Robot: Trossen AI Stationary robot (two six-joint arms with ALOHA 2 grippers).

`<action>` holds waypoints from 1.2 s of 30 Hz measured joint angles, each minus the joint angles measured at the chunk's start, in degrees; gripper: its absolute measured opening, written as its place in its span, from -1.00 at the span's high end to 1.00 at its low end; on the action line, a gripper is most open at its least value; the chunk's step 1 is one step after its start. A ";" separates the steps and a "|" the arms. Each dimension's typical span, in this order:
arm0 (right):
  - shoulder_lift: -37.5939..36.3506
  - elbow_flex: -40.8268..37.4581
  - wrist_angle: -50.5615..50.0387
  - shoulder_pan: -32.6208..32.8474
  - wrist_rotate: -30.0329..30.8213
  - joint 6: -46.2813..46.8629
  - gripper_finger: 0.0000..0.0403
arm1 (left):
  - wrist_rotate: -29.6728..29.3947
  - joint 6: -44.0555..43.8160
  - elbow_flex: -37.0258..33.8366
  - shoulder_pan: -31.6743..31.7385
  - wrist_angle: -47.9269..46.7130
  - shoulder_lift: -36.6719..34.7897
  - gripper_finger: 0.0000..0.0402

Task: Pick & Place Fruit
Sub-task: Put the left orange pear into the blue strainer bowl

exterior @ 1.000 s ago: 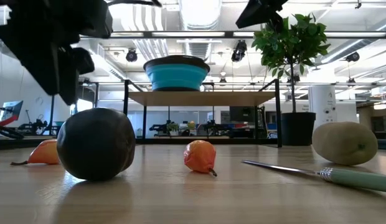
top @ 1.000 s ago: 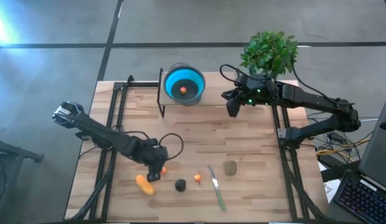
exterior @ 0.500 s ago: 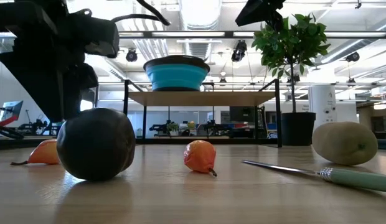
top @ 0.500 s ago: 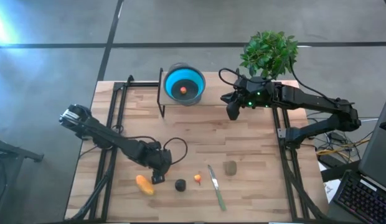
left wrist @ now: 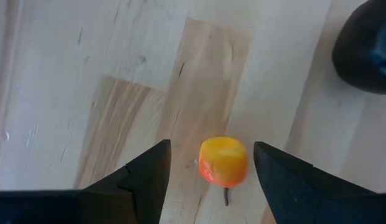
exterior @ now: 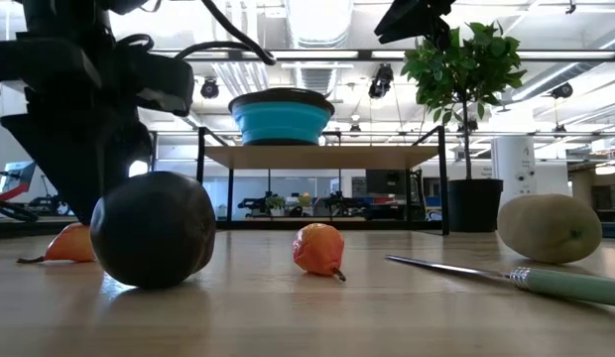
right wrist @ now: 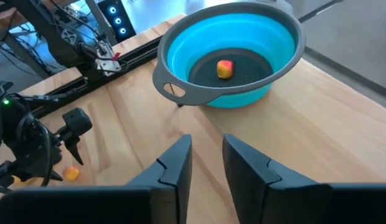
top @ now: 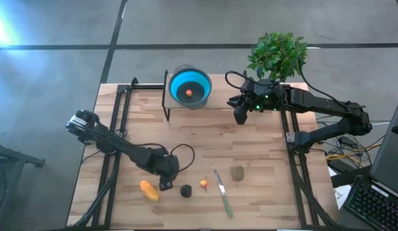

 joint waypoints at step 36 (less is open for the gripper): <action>0.00 0.04 0.00 -0.02 0.01 -1.52 0.19 | 0.02 -0.64 -5.64 -0.37 5.46 1.15 0.29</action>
